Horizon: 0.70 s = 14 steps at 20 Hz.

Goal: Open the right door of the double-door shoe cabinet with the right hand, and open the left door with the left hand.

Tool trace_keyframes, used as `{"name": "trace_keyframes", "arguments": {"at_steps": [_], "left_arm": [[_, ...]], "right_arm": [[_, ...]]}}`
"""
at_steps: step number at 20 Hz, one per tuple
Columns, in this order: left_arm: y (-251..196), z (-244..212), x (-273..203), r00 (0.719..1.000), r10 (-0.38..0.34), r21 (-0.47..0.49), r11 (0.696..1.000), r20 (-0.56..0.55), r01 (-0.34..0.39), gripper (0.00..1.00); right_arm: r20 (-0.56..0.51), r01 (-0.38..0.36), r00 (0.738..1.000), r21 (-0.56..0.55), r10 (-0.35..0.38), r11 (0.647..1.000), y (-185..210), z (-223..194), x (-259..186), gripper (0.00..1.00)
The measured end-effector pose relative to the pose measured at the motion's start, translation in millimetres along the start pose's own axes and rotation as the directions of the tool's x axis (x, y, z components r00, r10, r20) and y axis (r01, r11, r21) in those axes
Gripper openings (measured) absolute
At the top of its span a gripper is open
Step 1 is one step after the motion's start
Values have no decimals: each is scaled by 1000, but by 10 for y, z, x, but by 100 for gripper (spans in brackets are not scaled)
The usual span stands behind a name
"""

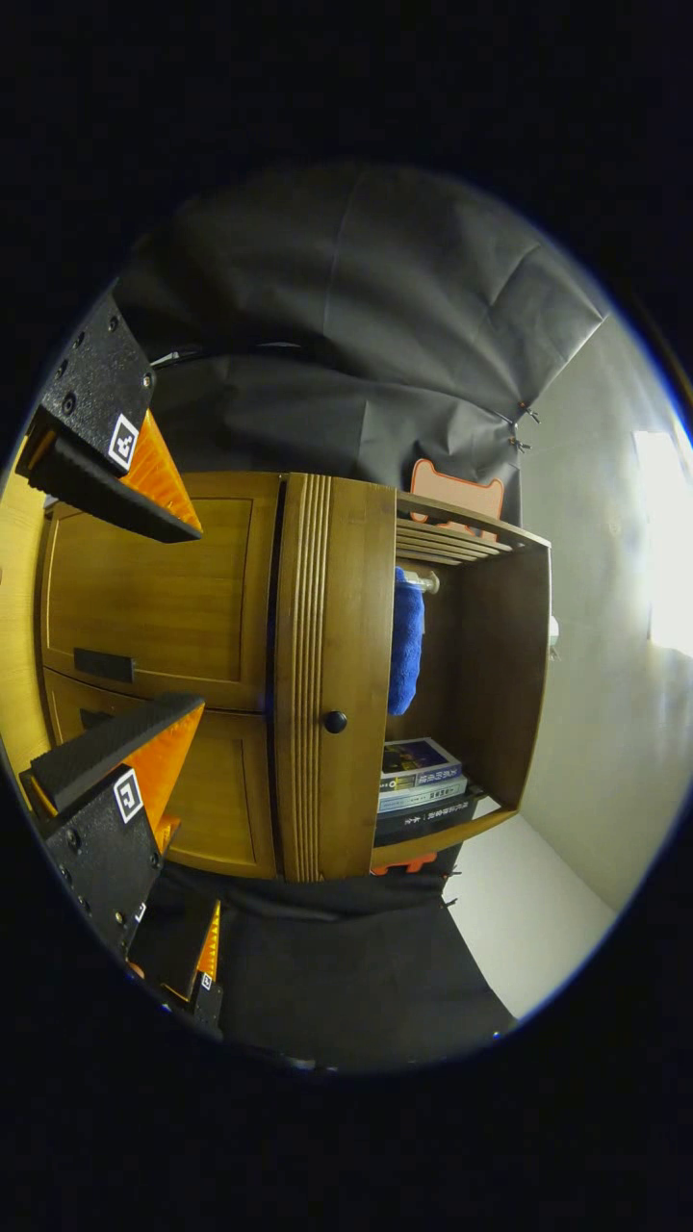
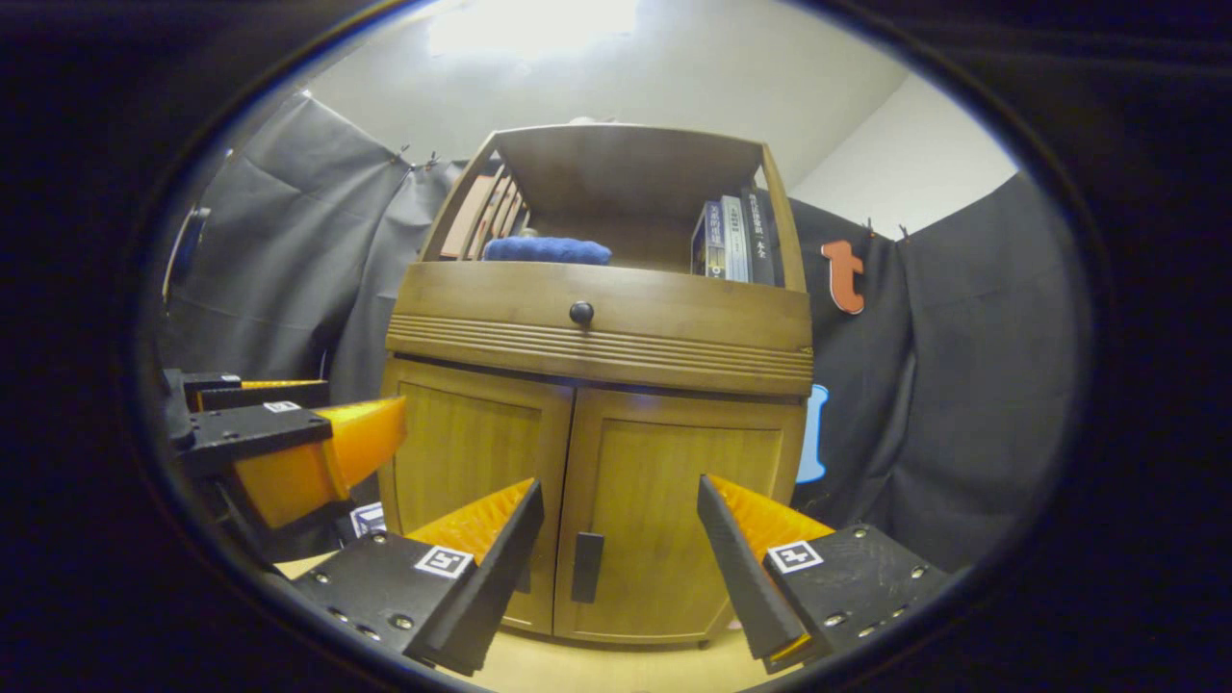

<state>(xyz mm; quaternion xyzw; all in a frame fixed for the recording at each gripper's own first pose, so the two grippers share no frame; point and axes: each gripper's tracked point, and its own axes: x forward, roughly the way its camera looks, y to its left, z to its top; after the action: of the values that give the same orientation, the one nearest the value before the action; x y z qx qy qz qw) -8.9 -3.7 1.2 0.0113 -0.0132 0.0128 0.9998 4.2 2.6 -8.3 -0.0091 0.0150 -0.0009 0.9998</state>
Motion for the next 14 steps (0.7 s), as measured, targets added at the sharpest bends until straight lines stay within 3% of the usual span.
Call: {"name": "trace_keyframes", "arguments": {"at_steps": [4,9,14], "left_arm": [[77,-62,-39,999,35,25,999,-26,-34,96],[581,-170,-297,988,142,97,986,-65,-135,98],[1119,-204,-497,956,282,151,952,-84,-267,97]], "right_arm": [[-54,-5,999,-9,5,1000,-8,-231,208,93],[-143,-41,989,7,41,999,139,-666,591,98],[-229,-51,972,-27,43,998,291,-1099,1005,84]]}}
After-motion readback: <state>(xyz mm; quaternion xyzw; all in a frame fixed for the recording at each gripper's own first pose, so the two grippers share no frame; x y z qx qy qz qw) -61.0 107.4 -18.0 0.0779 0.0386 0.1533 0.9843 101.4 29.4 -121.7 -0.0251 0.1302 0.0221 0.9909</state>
